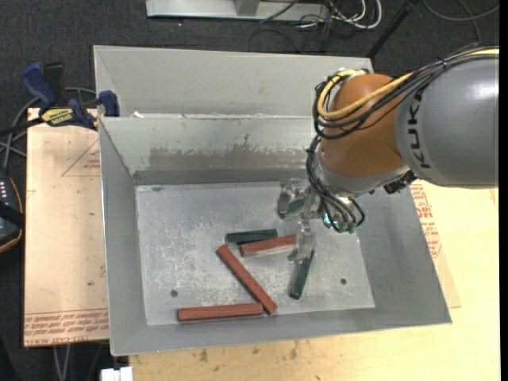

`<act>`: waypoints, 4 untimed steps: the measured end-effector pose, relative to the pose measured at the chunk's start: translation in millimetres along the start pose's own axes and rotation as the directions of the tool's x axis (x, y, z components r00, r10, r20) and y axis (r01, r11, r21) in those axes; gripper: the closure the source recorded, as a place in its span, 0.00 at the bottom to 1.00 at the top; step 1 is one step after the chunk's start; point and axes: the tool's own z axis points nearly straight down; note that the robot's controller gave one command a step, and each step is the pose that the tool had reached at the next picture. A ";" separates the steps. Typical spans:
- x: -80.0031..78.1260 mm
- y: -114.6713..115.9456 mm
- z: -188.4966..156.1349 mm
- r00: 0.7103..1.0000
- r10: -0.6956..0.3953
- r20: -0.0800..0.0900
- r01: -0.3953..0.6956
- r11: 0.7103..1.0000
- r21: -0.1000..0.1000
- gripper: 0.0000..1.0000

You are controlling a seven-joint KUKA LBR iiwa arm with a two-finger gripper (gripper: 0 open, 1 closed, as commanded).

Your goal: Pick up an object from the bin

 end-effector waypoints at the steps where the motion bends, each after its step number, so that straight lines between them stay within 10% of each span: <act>1: -22.9 15.6 87.6 1.000 0.003 0.002 -0.003 1.000 -0.001 0.00; 4: -24.8 16.8 86.5 1.000 0.002 0.008 -0.002 1.000 -0.001 0.00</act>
Offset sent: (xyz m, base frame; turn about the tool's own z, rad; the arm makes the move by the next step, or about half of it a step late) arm 0.0233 0.0142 -0.0829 0.0052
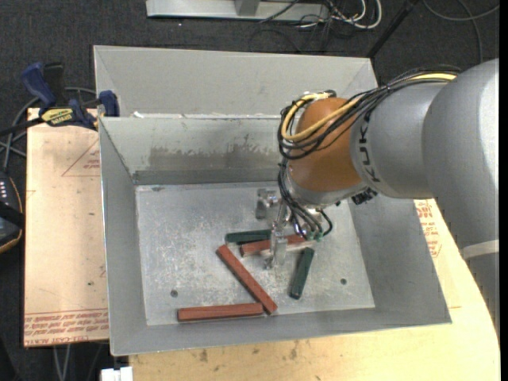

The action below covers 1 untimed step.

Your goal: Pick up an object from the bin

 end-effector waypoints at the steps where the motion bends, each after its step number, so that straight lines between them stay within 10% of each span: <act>1: -0.6 0.2 -0.3 1.000 0.000 0.001 0.000 1.000 0.000 0.00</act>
Offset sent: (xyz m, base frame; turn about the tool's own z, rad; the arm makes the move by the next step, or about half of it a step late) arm 0.0000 0.0000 0.0000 0.0000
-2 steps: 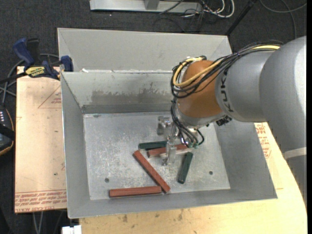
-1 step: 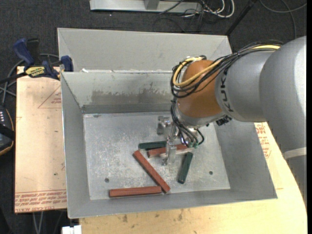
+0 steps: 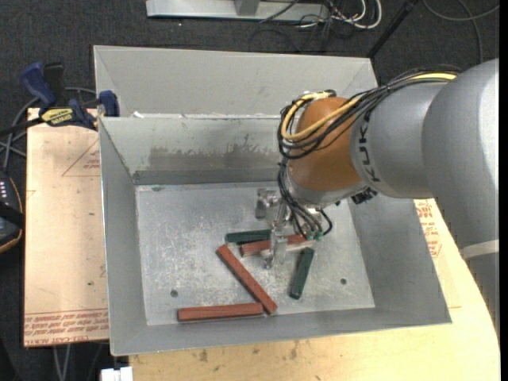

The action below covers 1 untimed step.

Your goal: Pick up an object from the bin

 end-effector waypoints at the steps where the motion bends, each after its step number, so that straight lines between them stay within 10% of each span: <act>1: -0.5 0.0 -0.8 1.000 0.000 0.001 0.000 1.000 0.000 1.00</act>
Offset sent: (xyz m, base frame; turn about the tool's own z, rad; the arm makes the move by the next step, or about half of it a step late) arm 0.0000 0.0000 0.0000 0.0000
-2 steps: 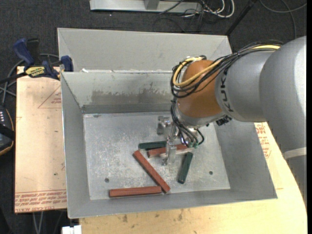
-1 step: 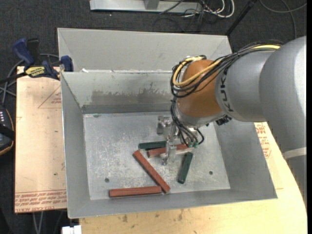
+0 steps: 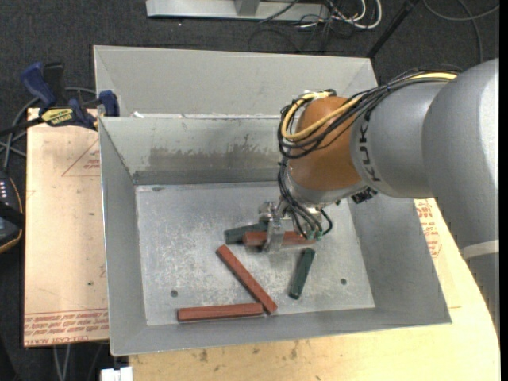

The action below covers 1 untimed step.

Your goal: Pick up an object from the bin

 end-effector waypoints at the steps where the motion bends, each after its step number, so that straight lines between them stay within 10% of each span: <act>1: -1.7 0.3 -44.9 1.000 0.000 0.003 0.000 1.000 0.000 1.00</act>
Offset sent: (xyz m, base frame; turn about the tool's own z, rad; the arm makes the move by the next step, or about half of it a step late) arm -0.0001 0.0000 0.0425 0.0000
